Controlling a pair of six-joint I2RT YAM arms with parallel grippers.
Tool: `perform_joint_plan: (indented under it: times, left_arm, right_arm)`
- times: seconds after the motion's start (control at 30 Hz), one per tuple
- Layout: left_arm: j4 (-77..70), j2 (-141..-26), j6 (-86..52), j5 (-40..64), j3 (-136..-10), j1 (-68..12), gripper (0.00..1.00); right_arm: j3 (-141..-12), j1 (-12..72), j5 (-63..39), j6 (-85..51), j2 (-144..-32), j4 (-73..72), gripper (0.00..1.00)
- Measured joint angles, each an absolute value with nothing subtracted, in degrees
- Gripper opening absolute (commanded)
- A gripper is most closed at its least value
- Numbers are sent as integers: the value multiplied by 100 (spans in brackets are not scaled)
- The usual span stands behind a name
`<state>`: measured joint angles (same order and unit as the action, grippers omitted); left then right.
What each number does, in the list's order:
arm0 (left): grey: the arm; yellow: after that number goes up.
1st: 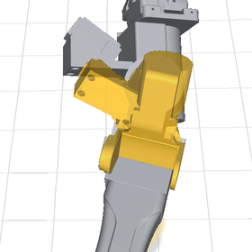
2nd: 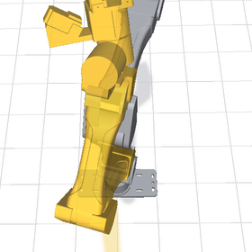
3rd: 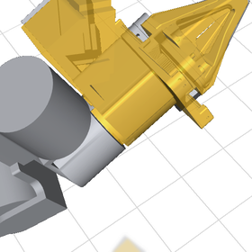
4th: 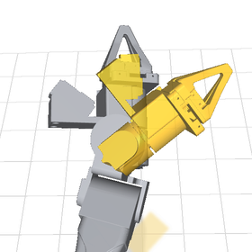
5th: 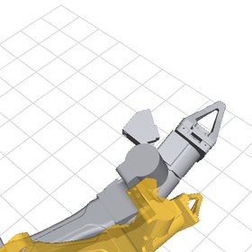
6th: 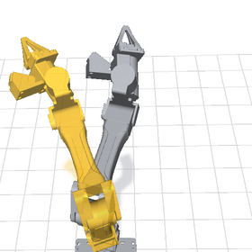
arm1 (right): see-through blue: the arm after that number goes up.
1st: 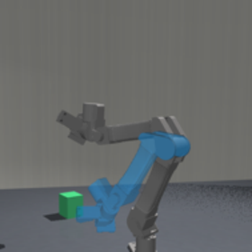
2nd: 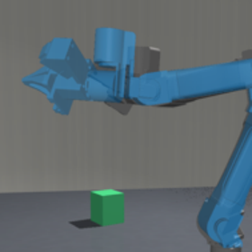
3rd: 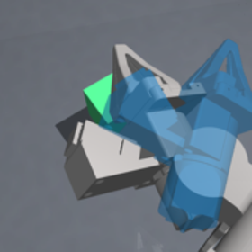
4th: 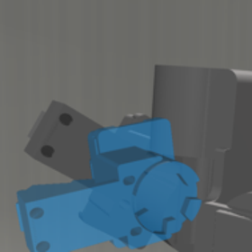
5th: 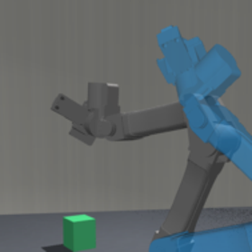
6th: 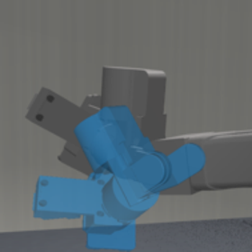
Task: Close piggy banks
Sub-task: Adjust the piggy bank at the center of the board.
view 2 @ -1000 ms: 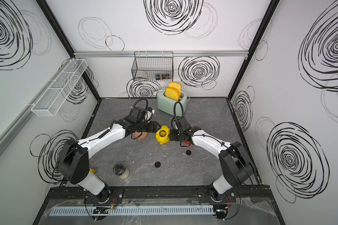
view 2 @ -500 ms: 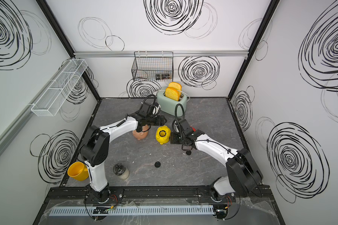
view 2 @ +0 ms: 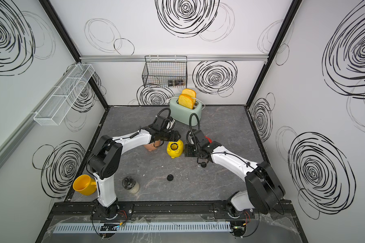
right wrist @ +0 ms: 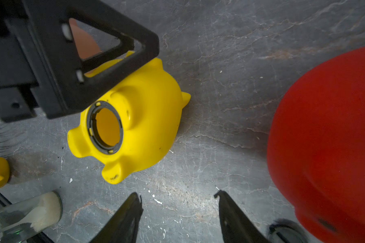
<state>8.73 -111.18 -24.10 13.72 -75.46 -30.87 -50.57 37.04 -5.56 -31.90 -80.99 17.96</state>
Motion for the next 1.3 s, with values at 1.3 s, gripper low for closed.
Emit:
perform_joint_plan:
  times: [1.3]
  left_arm:
    - [-458,-9059,-3662,1435,-5033,-3170,81]
  right_arm:
    - [-4683,3817,-585,-3214,-8007,1712,62]
